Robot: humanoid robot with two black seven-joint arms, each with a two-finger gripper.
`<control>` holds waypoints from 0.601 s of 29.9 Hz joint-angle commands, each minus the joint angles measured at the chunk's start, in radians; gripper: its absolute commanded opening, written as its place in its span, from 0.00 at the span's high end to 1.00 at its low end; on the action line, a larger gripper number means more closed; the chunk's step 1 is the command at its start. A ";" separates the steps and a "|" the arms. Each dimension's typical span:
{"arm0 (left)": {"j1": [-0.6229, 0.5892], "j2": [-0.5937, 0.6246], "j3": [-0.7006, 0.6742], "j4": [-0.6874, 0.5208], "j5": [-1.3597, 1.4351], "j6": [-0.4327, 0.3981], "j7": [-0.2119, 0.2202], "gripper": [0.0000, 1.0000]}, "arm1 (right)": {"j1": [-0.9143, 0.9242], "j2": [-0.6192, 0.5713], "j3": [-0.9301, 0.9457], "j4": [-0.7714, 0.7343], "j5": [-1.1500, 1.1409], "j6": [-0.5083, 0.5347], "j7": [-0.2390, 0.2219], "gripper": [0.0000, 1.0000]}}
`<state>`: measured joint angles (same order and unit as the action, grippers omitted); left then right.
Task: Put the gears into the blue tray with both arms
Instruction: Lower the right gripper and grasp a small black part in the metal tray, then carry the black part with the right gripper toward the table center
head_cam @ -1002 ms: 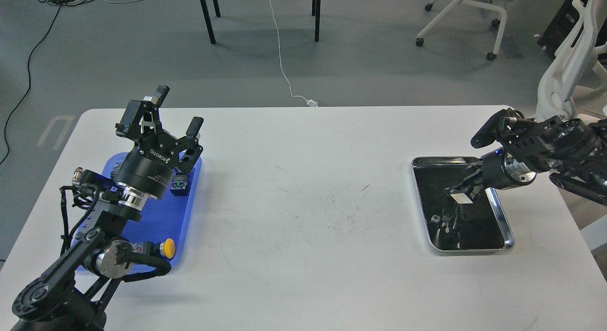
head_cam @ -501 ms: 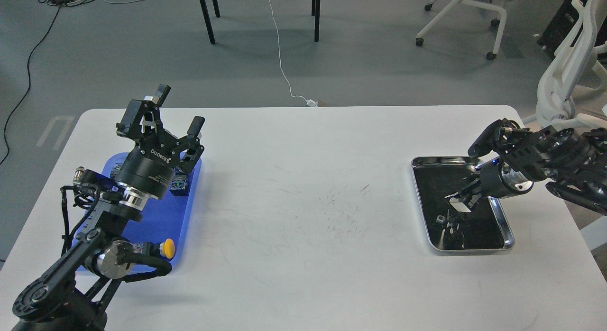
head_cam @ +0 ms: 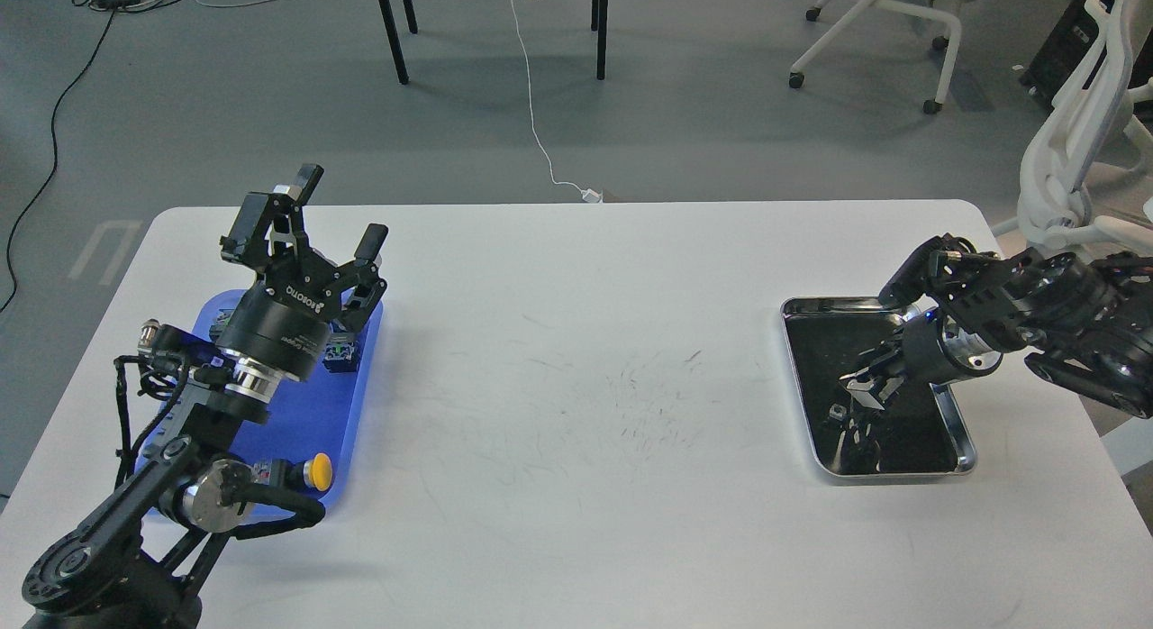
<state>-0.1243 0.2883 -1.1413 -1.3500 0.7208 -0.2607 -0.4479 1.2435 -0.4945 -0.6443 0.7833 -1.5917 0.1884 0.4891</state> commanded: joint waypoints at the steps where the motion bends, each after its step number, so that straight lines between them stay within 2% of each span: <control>1: 0.005 -0.001 0.000 0.000 0.000 0.000 -0.002 0.02 | -0.002 0.002 -0.002 -0.002 -0.001 0.002 0.000 0.78; 7: 0.009 -0.005 0.000 0.000 0.000 0.000 0.000 0.02 | -0.002 0.013 0.000 -0.002 -0.001 0.002 0.000 0.84; 14: 0.009 -0.005 0.000 -0.004 0.000 0.000 0.000 0.02 | 0.024 0.005 0.003 0.017 0.032 0.002 0.000 0.84; 18: 0.009 -0.001 0.000 -0.004 0.000 0.000 0.000 0.02 | 0.103 -0.001 -0.002 0.065 0.038 0.011 0.000 0.84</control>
<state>-0.1150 0.2852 -1.1412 -1.3548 0.7211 -0.2608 -0.4481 1.2979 -0.4924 -0.6428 0.8194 -1.5588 0.1926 0.4891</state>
